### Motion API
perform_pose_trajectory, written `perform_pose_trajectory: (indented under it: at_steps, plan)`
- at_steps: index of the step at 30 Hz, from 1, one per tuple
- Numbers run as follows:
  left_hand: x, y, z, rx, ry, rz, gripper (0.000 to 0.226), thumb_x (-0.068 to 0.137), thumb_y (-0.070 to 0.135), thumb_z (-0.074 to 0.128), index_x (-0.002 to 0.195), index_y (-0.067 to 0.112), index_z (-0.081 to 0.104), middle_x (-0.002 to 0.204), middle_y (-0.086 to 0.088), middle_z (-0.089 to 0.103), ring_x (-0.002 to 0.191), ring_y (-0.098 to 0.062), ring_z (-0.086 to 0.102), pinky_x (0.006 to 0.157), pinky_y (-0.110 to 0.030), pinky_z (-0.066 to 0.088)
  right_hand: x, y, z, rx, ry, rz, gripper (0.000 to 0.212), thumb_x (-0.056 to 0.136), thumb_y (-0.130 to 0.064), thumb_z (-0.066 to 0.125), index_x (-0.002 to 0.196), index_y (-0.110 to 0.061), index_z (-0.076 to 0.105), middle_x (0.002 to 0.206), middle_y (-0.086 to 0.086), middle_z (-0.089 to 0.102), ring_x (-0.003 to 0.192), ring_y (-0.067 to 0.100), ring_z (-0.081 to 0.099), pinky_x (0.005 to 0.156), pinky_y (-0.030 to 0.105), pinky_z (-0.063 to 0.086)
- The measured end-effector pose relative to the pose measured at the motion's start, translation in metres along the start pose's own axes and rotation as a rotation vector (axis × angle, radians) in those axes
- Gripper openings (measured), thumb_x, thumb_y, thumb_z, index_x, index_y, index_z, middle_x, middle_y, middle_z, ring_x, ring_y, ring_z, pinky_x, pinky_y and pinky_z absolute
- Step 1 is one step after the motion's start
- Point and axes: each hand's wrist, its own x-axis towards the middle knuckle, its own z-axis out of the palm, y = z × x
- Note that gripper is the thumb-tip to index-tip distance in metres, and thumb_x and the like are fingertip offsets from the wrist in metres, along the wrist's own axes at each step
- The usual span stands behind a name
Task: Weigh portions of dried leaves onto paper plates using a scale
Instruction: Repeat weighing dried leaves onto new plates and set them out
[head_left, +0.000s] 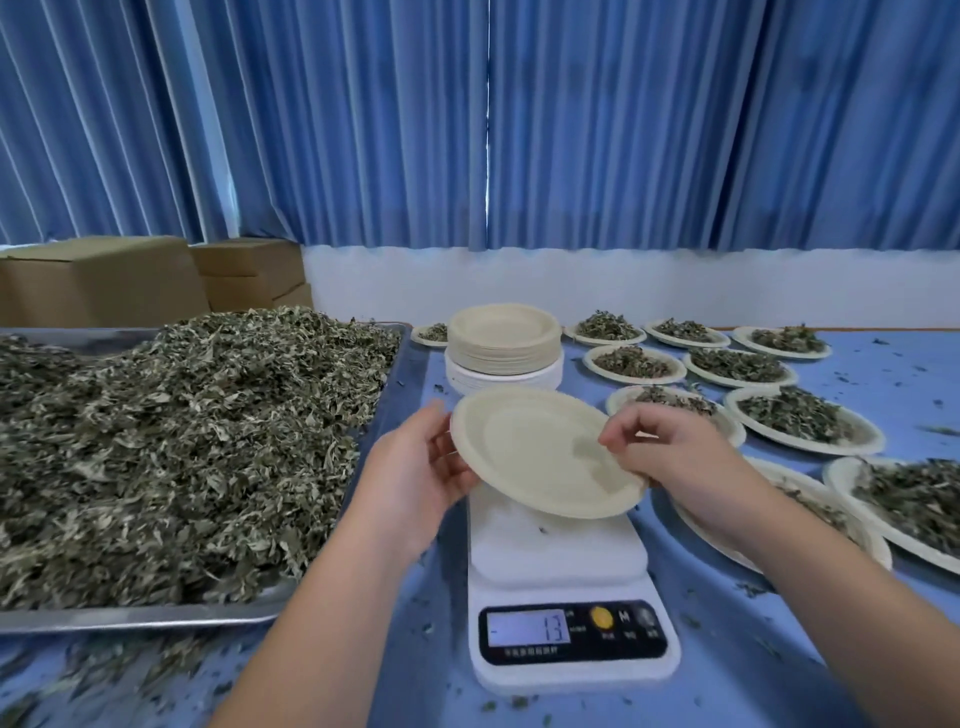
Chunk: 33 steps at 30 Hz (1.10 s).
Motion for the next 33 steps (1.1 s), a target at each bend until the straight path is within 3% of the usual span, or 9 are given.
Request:
perform_pose_trajectory:
  at_steps: [3, 7, 10, 13, 17, 20, 23, 28, 33]
  plan:
    - [-0.005, 0.0, -0.001, 0.139, -0.012, -0.012, 0.033, 0.096, 0.014, 0.053, 0.063, 0.011, 0.055, 0.051, 0.001, 0.046, 0.039, -0.011, 0.046, 0.038, -0.018, 0.041, -0.01, 0.001, -0.005, 0.002, -0.005, 0.016, 0.04, 0.08, 0.014, 0.053, 0.077, -0.022, 0.072, 0.072, -0.007, 0.066, 0.05, 0.006, 0.051, 0.043, 0.015, 0.039]
    - [-0.002, 0.0, -0.007, 0.446, 0.018, -0.003, 0.006, 0.09, 0.006, 0.055, 0.092, 0.008, 0.06, 0.052, 0.001, 0.044, 0.041, -0.012, 0.039, 0.04, -0.018, 0.032, -0.016, 0.005, -0.004, -0.017, 0.04, 0.049, 0.044, 0.082, 0.011, 0.055, 0.102, -0.025, 0.069, 0.1, -0.015, 0.067, 0.053, 0.004, 0.061, 0.045, 0.015, 0.044]
    - [0.003, -0.004, -0.009, 0.558, 0.043, 0.012, 0.007, 0.089, 0.005, 0.054, 0.088, 0.008, 0.06, 0.049, -0.001, 0.041, 0.038, -0.013, 0.034, 0.041, -0.019, 0.027, -0.016, 0.01, -0.006, -0.163, 0.053, 0.048, 0.044, 0.083, 0.006, 0.058, 0.111, -0.028, 0.063, 0.112, -0.02, 0.06, 0.077, -0.017, 0.06, 0.053, 0.005, 0.045]
    - [0.009, -0.009, -0.014, 0.746, 0.054, 0.044, 0.017, 0.09, 0.014, 0.055, 0.083, 0.004, 0.066, 0.046, -0.003, 0.047, 0.038, -0.017, 0.039, 0.042, -0.021, 0.033, -0.015, 0.013, -0.008, -0.265, 0.033, 0.074, 0.04, 0.084, -0.003, 0.059, 0.107, -0.035, 0.062, 0.112, -0.021, 0.06, 0.084, -0.016, 0.058, 0.056, 0.009, 0.048]
    - [0.015, -0.016, -0.021, 0.985, 0.166, 0.108, 0.046, 0.097, 0.04, 0.043, 0.097, -0.001, 0.065, 0.052, -0.008, 0.059, 0.047, -0.025, 0.052, 0.046, -0.024, 0.04, -0.012, 0.017, -0.009, -0.322, 0.054, 0.105, 0.018, 0.091, -0.024, 0.061, 0.107, -0.032, 0.061, 0.108, -0.019, 0.061, 0.049, 0.007, 0.06, 0.044, 0.017, 0.044]
    - [0.019, -0.019, -0.02, 1.005, 0.216, 0.077, 0.058, 0.1, 0.048, 0.03, 0.1, 0.003, 0.066, 0.066, -0.014, 0.063, 0.051, -0.027, 0.054, 0.048, -0.025, 0.041, -0.011, 0.019, -0.011, -0.324, 0.115, 0.116, 0.012, 0.093, -0.036, 0.058, 0.098, -0.027, 0.063, 0.072, -0.012, 0.065, 0.036, 0.012, 0.051, 0.037, 0.021, 0.037]
    - [0.018, -0.022, -0.019, 0.988, 0.226, 0.022, 0.057, 0.101, 0.051, 0.024, 0.094, 0.014, 0.066, 0.06, -0.011, 0.061, 0.043, -0.024, 0.049, 0.045, -0.022, 0.036, -0.012, 0.016, -0.012, -0.309, 0.185, 0.085, 0.018, 0.095, -0.037, 0.055, 0.087, -0.024, 0.064, 0.048, -0.008, 0.058, 0.033, 0.008, 0.047, 0.036, 0.019, 0.034]
    - [0.018, -0.022, -0.023, 0.849, 0.238, -0.006, 0.055, 0.102, 0.051, 0.025, 0.097, 0.012, 0.065, 0.066, -0.01, 0.06, 0.048, -0.02, 0.048, 0.044, -0.024, 0.034, -0.013, 0.01, -0.01, -0.331, 0.27, -0.018, 0.022, 0.095, -0.032, 0.055, 0.077, -0.022, 0.063, 0.057, -0.014, 0.059, 0.044, 0.009, 0.054, 0.04, 0.013, 0.036]
    - [0.017, -0.023, -0.022, 0.872, 0.241, 0.014, 0.052, 0.102, 0.049, 0.027, 0.09, 0.015, 0.064, 0.061, -0.008, 0.058, 0.047, -0.02, 0.047, 0.043, -0.023, 0.033, -0.018, 0.007, -0.008, -0.408, 0.259, -0.061, 0.023, 0.095, -0.03, 0.054, 0.075, -0.024, 0.061, 0.075, -0.01, 0.062, 0.064, 0.015, 0.061, 0.054, 0.025, 0.035]
